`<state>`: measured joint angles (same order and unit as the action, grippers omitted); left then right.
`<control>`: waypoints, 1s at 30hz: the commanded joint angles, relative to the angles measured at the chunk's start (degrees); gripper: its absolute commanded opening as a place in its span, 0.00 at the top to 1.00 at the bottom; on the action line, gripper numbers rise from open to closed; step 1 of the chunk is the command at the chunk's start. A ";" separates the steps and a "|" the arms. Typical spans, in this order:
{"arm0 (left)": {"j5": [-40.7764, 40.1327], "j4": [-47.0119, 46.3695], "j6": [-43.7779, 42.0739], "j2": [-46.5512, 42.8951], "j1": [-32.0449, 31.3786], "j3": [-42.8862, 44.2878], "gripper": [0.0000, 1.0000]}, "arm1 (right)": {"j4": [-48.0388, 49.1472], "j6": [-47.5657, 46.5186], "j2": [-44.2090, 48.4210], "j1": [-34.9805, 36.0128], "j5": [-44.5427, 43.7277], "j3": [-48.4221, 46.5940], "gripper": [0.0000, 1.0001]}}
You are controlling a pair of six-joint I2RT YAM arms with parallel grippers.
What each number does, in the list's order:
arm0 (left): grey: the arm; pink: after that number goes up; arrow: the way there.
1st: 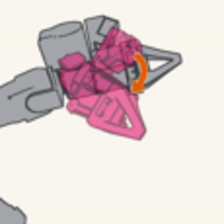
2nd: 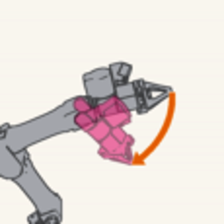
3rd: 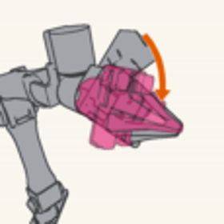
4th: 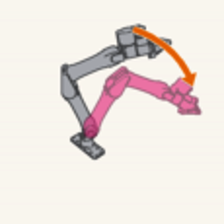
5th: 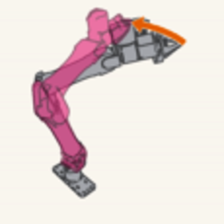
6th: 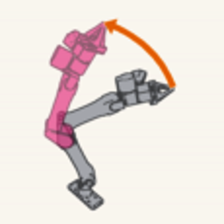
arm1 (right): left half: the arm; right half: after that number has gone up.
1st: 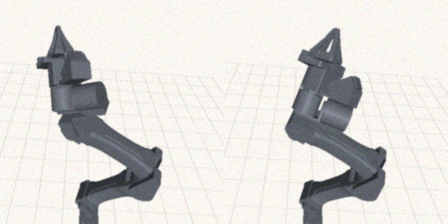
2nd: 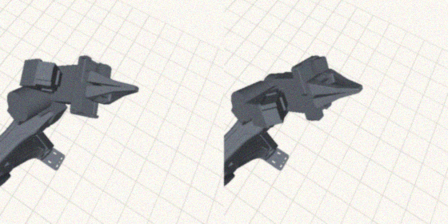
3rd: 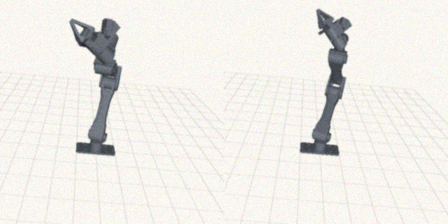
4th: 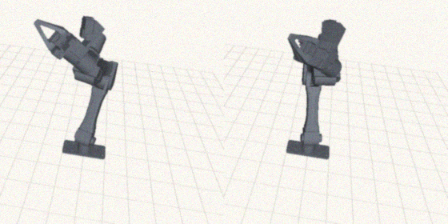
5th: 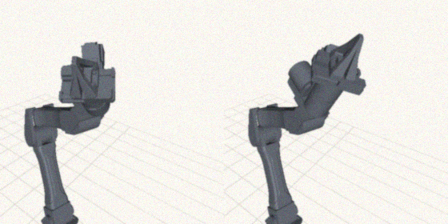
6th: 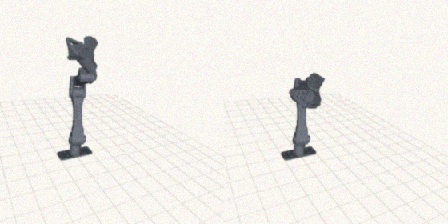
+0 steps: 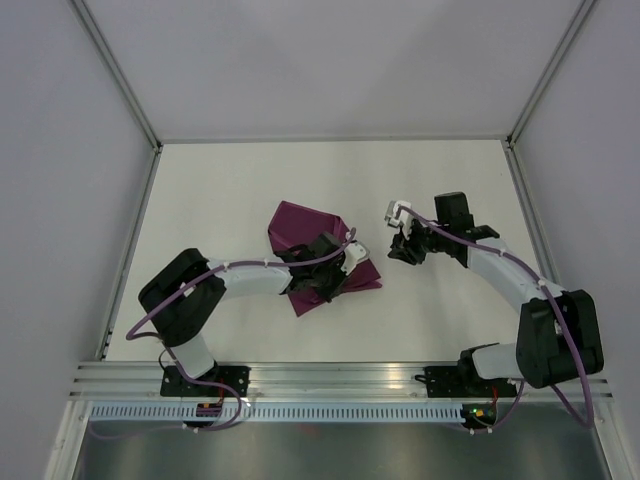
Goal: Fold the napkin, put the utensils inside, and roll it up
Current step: Roll the napkin with the utensil
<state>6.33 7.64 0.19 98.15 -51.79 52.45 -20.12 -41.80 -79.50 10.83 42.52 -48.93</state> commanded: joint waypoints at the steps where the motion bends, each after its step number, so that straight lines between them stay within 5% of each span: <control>1: 4.65 5.19 2.89 -0.24 2.12 -1.47 0.98 | 0.87 -6.45 5.49 3.22 0.90 2.78 0.65; 8: 4.75 5.55 3.86 -0.15 3.28 -0.68 0.96 | 5.35 -7.51 8.23 9.82 -2.53 7.35 0.55; 15: 1.24 4.75 4.03 -3.31 3.36 -0.50 0.80 | 8.34 -4.26 7.87 10.35 -3.24 6.83 0.56; 21: -3.06 3.79 3.51 -6.29 1.70 0.46 0.50 | 9.22 -1.80 9.19 10.26 -4.73 5.95 0.56; 30: -12.02 1.59 1.49 -10.25 -1.55 2.13 0.44 | 1.76 7.78 6.04 3.78 4.30 -5.54 0.56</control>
<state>0.19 11.35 2.96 90.59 -51.72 52.56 -16.80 -38.26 -71.72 17.63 39.83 -48.16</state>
